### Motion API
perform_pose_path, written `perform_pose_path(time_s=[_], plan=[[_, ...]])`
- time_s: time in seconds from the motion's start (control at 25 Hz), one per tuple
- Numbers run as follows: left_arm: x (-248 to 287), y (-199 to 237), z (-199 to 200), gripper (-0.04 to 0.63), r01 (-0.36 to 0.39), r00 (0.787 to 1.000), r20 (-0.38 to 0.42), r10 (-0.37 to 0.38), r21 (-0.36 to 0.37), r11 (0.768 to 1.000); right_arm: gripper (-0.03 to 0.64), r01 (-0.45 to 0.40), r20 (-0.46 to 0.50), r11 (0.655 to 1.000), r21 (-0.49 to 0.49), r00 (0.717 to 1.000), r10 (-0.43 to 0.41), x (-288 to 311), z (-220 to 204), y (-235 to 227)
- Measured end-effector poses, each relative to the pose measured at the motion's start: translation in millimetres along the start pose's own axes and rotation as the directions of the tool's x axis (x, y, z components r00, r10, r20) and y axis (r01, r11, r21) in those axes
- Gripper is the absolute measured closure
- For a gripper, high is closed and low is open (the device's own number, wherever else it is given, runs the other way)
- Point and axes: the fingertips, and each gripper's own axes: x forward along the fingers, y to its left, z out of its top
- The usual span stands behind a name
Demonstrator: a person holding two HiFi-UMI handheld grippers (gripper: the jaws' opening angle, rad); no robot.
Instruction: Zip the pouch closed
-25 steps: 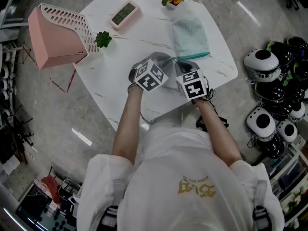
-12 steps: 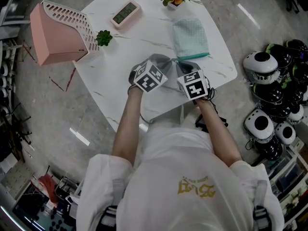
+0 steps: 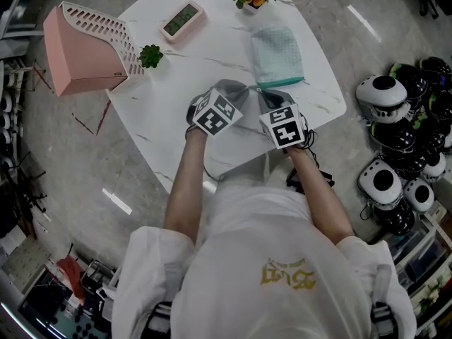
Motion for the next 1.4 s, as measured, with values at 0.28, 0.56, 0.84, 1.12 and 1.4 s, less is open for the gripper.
perform_pose_path(time_s=[0.28,0.56,0.84,1.12,1.4], plan=[[0,1,1,0.552,-0.009,1.000,-0.001,0.009,-0.004,1.000,0.600,-0.003,-0.001,1.000,-0.001,1.000,0.003,-1,-1,-3],[-5,10,-6,0.554,-0.039,0.999,-0.017,0.039,-0.024,0.999,0.600,0.026,-0.012,0.999,0.033,1.000,-0.025,-5,-4,-19],[-9,14,-8,0.554,-0.063,0.998,-0.018,0.062,-0.031,0.998,0.600,0.027,-0.013,0.999,0.016,1.000,-0.027,-7,-3,-19],[-10,16,-6,0.554,-0.084,0.996,-0.021,0.083,-0.040,0.996,0.600,0.034,-0.011,0.999,0.019,0.999,-0.034,-10,-2,-20],[-11,19,-2,0.554,-0.128,0.991,-0.036,0.126,-0.046,0.991,0.600,0.048,-0.016,0.998,0.029,0.999,-0.048,-15,-6,-30]])
